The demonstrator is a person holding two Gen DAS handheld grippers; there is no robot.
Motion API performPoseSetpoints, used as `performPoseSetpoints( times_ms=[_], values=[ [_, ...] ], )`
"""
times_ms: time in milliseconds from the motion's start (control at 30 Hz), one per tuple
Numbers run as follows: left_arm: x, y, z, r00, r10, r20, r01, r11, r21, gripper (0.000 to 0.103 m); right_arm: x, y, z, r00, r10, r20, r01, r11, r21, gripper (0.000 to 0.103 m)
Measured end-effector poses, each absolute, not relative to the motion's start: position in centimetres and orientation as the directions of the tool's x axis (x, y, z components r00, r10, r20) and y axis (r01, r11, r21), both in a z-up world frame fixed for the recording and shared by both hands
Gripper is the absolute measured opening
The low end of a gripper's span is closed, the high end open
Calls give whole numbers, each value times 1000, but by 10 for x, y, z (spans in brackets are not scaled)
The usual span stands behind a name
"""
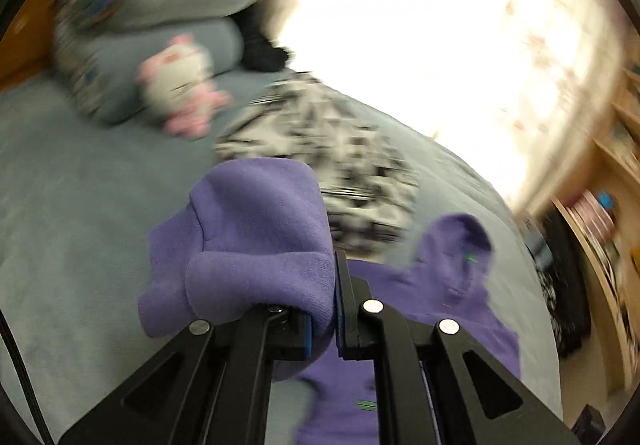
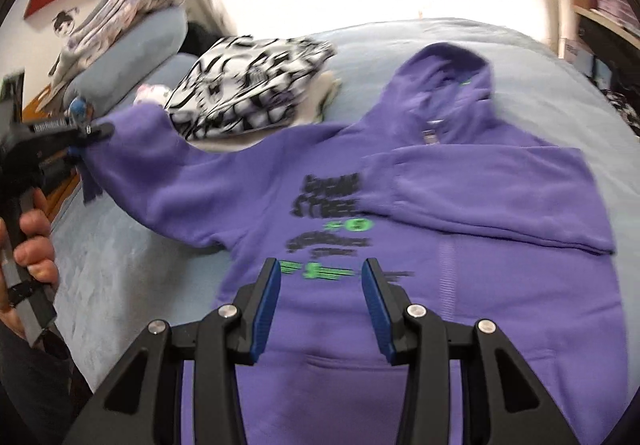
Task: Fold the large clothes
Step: 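Fold the held sleeve across the chest with the left tool and release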
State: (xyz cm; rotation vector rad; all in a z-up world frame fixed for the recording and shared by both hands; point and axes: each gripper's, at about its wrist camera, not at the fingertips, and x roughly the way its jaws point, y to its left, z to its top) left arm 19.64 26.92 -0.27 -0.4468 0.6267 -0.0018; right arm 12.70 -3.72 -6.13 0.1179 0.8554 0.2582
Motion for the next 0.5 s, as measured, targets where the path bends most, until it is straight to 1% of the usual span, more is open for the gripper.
performPoseSetpoints(
  times_ms=[100, 233, 333, 467, 500],
  values=[
    [200, 205, 13, 804, -206, -557, -27, 925, -380, 6, 113, -75, -54, 654, 244, -716, -134, 969, 207, 42],
    [208, 119, 7, 758, -283, -588, 87, 937, -339, 6, 97, -125, -52, 684, 188, -704, -56, 977, 207, 42],
    [212, 56, -17, 711, -313, -629, 149, 942, -301, 6, 87, -163, -59, 683, 147, -715, 11, 977, 211, 42],
    [216, -10, -70, 624, -289, -726, 190, 957, -218, 7, 76, -203, -75, 659, 118, -743, 80, 971, 225, 42],
    [217, -26, -87, 591, -265, -762, 195, 963, -184, 16, 74, -209, -78, 652, 114, -749, 88, 970, 225, 42]
  ],
)
